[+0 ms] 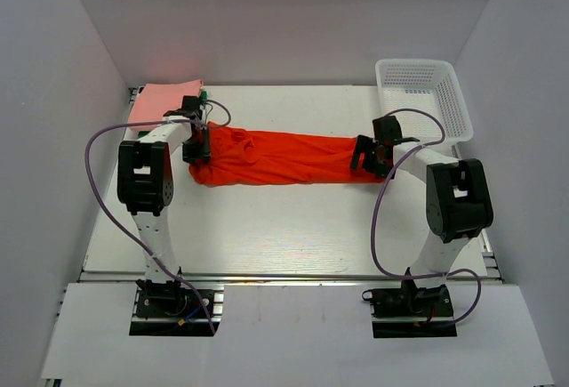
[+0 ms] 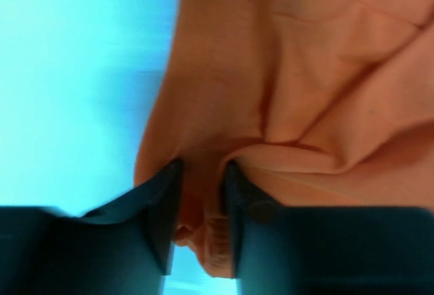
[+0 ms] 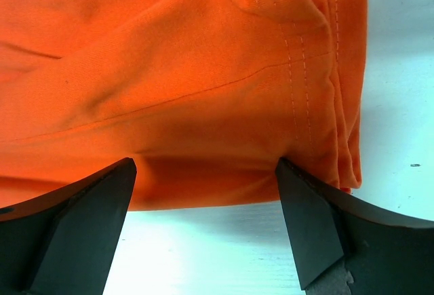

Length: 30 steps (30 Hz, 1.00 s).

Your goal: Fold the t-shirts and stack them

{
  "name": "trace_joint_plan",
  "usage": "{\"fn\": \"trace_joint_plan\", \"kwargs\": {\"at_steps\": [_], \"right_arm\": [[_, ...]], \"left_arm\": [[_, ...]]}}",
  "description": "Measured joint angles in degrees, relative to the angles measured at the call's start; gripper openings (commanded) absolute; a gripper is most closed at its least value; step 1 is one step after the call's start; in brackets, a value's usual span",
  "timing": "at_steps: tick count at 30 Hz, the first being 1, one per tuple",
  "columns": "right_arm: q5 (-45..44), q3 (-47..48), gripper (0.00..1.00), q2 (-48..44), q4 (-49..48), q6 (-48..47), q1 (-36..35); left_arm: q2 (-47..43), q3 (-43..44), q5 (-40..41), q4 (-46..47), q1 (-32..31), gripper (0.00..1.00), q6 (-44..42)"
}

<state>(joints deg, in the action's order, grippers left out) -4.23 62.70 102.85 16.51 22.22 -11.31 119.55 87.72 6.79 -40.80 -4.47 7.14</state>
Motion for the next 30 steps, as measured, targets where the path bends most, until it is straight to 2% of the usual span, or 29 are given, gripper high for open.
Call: {"fn": "trace_joint_plan", "kwargs": {"at_steps": [2, 3, 5, 6, 13, 21, 25, 30], "right_arm": [[0.04, -0.42, 0.90, -0.28, -0.39, -0.09, -0.02], [0.13, -0.63, 0.90, -0.39, -0.63, -0.22, -0.02], [0.46, -0.72, 0.90, -0.52, -0.70, -0.66, -0.02], [0.87, -0.74, 0.90, -0.61, -0.70, -1.20, -0.02], [4.90, -4.46, 0.90, -5.84, 0.52, -5.11, -1.09], [7.48, -4.61, 0.90, -15.87, -0.42, -7.96, -1.88], [7.19, -3.87, 0.90, -13.84, -0.70, -7.91, -1.84], [6.56, -0.52, 0.90, -6.69, -0.92, -7.61, -1.75]], "left_arm": [[0.22, 0.55, 0.31, -0.94, 0.68, 0.63, 0.50], [0.44, 1.03, 0.61, -1.75, 1.07, 0.79, 1.05], [1.01, 2.45, 1.62, -3.91, 1.49, 0.90, 2.23], [1.14, 2.93, 1.84, -4.70, 1.75, 1.00, 3.04], [-1.20, 3.74, 1.92, -9.09, 1.84, 1.00, 6.25], [-17.40, 2.40, -1.68, -6.38, 0.90, 1.00, 8.81], [-19.12, 2.05, -4.52, -4.28, 0.31, 1.00, 9.40], [-18.78, -5.49, -10.36, 0.31, -2.08, 1.00, 9.46]]}}
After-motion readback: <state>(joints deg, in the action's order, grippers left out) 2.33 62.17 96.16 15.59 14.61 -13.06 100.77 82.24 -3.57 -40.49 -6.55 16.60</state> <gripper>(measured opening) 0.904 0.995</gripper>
